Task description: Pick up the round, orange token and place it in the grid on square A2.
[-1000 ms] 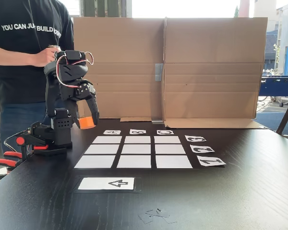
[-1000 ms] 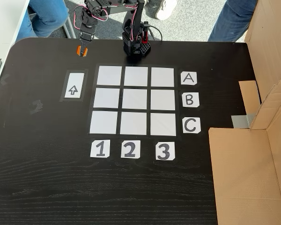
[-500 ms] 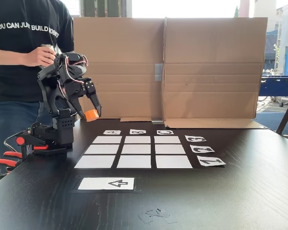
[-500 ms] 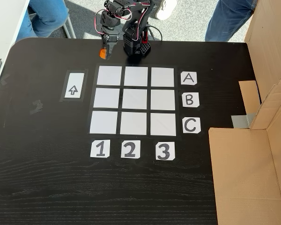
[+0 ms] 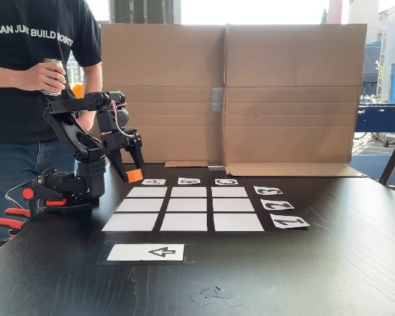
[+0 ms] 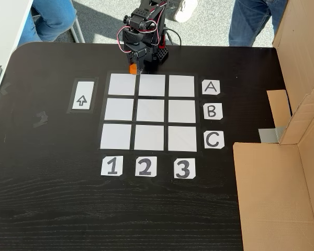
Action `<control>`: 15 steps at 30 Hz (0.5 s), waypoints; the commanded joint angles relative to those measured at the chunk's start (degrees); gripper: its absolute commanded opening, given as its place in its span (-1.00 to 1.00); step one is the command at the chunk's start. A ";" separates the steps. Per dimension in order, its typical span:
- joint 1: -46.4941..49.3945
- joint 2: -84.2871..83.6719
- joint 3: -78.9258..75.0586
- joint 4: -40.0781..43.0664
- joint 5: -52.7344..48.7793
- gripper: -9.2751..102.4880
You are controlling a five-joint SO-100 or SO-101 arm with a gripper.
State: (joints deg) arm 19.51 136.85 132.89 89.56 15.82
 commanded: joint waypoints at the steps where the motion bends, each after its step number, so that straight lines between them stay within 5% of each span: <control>1: -1.41 0.26 1.85 0.09 -1.85 -0.84; 15: -5.63 -4.57 7.29 -2.99 -7.73 -0.84</control>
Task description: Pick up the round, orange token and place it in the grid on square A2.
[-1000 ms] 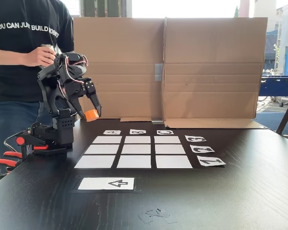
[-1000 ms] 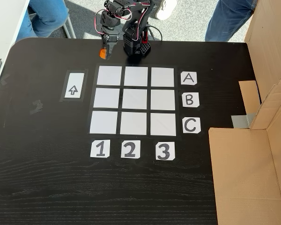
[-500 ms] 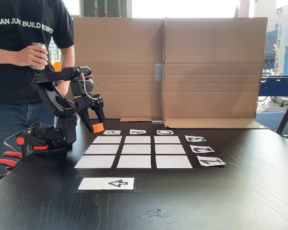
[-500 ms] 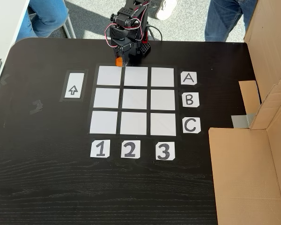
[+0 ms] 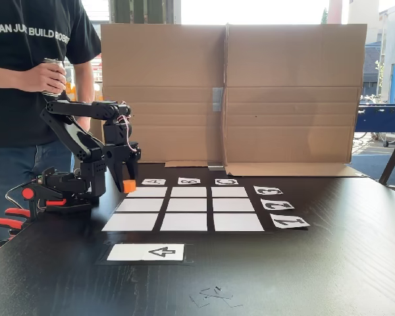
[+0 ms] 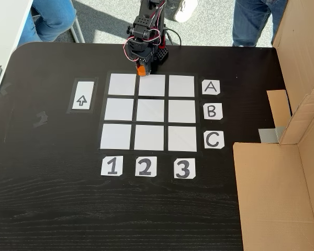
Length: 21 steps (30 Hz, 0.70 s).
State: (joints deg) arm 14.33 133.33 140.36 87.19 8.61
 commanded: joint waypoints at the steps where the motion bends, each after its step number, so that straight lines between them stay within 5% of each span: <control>1: -0.62 -1.67 -0.26 -0.62 -0.70 -0.84; 21: -4.83 -9.05 5.71 -13.45 -0.44 -0.84</control>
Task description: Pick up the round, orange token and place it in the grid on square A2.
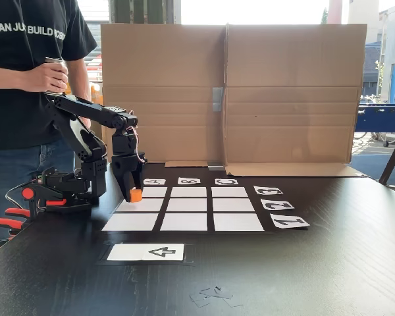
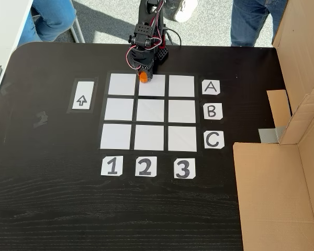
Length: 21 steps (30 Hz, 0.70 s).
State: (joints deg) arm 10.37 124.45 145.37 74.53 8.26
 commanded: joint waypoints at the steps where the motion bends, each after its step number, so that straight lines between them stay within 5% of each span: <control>1: -1.05 -0.18 1.05 -1.05 -0.09 -0.84; 7: -0.88 0.09 2.37 -2.72 0.62 -0.82; 11: -1.05 0.53 2.37 -2.72 0.79 -0.53; 21: -0.62 1.14 2.46 -2.20 0.70 -0.45</control>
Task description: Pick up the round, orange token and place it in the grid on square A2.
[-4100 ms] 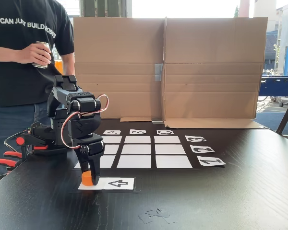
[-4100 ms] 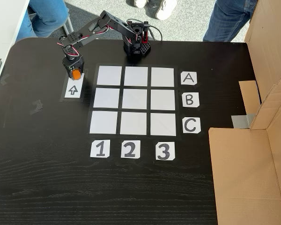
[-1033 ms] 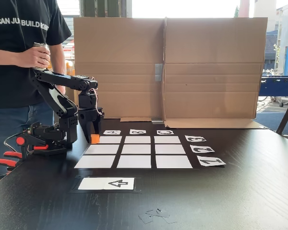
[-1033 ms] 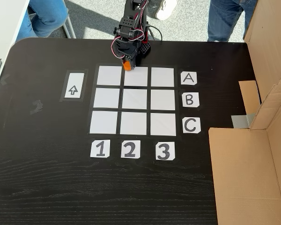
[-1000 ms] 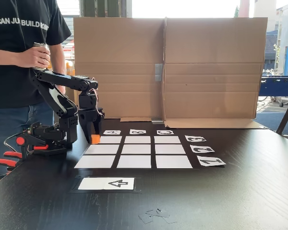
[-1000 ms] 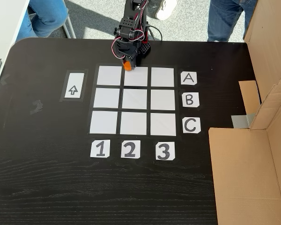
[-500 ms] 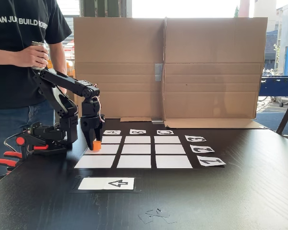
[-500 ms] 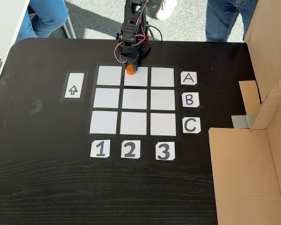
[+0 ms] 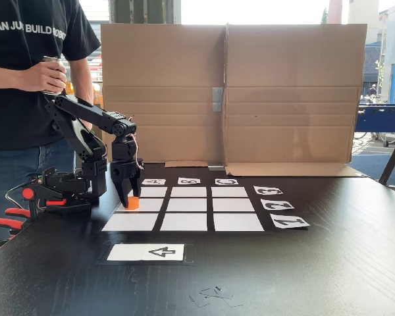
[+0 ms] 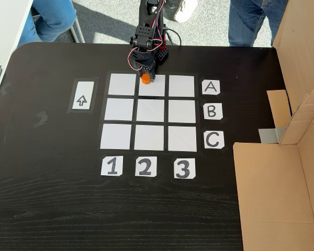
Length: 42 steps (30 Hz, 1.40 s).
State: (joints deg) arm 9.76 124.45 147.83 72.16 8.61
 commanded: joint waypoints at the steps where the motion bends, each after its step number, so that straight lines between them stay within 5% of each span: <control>1: 0.00 1.23 0.00 0.09 0.62 -0.41; 25: 2.81 5.45 -8.09 -18.37 20.39 -0.41; 42: 28.13 9.05 -28.92 -27.25 32.43 -0.42</control>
State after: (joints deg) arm 33.93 131.13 122.96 47.81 38.58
